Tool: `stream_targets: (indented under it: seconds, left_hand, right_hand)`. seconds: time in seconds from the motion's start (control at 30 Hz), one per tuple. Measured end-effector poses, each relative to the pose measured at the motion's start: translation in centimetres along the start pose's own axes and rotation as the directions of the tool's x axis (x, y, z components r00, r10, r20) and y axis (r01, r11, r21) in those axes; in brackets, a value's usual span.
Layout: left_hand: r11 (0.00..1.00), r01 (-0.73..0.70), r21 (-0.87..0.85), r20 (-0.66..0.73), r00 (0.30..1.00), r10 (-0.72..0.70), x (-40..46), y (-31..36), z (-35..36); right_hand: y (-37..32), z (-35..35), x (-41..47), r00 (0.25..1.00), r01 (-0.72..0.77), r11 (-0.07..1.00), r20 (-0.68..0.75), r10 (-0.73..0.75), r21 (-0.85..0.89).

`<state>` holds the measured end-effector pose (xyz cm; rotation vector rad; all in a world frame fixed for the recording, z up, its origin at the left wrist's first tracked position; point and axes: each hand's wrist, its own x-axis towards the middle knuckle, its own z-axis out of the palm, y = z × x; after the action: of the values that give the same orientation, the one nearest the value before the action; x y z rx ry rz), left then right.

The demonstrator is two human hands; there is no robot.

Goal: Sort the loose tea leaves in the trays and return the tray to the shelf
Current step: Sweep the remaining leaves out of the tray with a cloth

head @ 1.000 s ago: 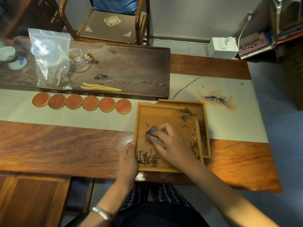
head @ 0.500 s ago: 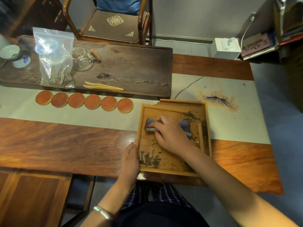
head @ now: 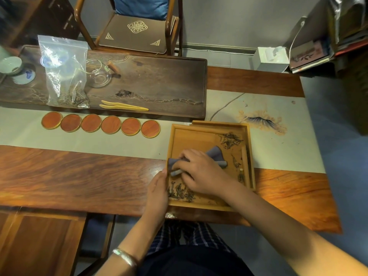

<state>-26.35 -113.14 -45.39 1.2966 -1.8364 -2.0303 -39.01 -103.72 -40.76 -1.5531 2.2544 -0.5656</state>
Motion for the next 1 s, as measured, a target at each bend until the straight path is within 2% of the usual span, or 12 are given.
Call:
stream_targets:
  seconds: [0.03, 0.17, 0.27, 0.4, 0.5, 0.7, 0.9, 1.0]
  left_hand:
    - [1.0, 0.023, 0.001, -0.001, 1.0, -0.023, 0.1, 0.0, 0.0]
    - [0.999, -0.049, 0.0, -0.043, 0.998, 0.049, 0.2, 0.6, -0.2]
    - [0.998, -0.069, -0.016, -0.017, 0.998, 0.068, 0.2, 0.5, -0.5]
    - [0.996, -0.084, 0.023, 0.009, 0.996, 0.083, 0.5, 0.2, -0.4]
    - [0.999, -0.035, 0.002, -0.006, 0.999, 0.035, 0.5, -0.2, -0.6]
    - [0.985, 0.111, -0.129, 0.058, 0.993, -0.104, 0.7, 0.5, -0.7]
    - [0.988, 0.102, -0.113, 0.08, 0.992, -0.093, 0.6, 0.1, -1.0]
    - [0.992, 0.071, -0.109, 0.081, 0.995, -0.062, 0.8, 0.3, -1.0]
  right_hand:
    - [-0.2, 0.1, -0.1, 1.0, 0.02, 1.0, 0.011, -0.02, 0.0]
    - [-0.7, 0.5, -0.9, 0.994, 0.086, 0.996, 0.06, -0.088, 0.035]
    - [-1.1, 0.4, -1.5, 0.984, 0.135, 0.988, 0.105, -0.142, 0.073]
    - [-1.1, -0.2, -1.6, 0.995, 0.086, 0.991, 0.035, -0.09, 0.101]
    - [-1.6, -0.3, -1.3, 0.99, 0.123, 0.992, 0.067, -0.125, 0.036]
    - [-2.1, -0.6, -1.6, 0.973, 0.191, 0.982, 0.131, -0.19, 0.002]
    - [-1.1, -1.3, -2.7, 0.961, 0.191, 0.981, 0.207, -0.184, -0.014]
    - [-0.3, -1.7, -3.1, 0.976, 0.144, 0.989, 0.17, -0.14, -0.014]
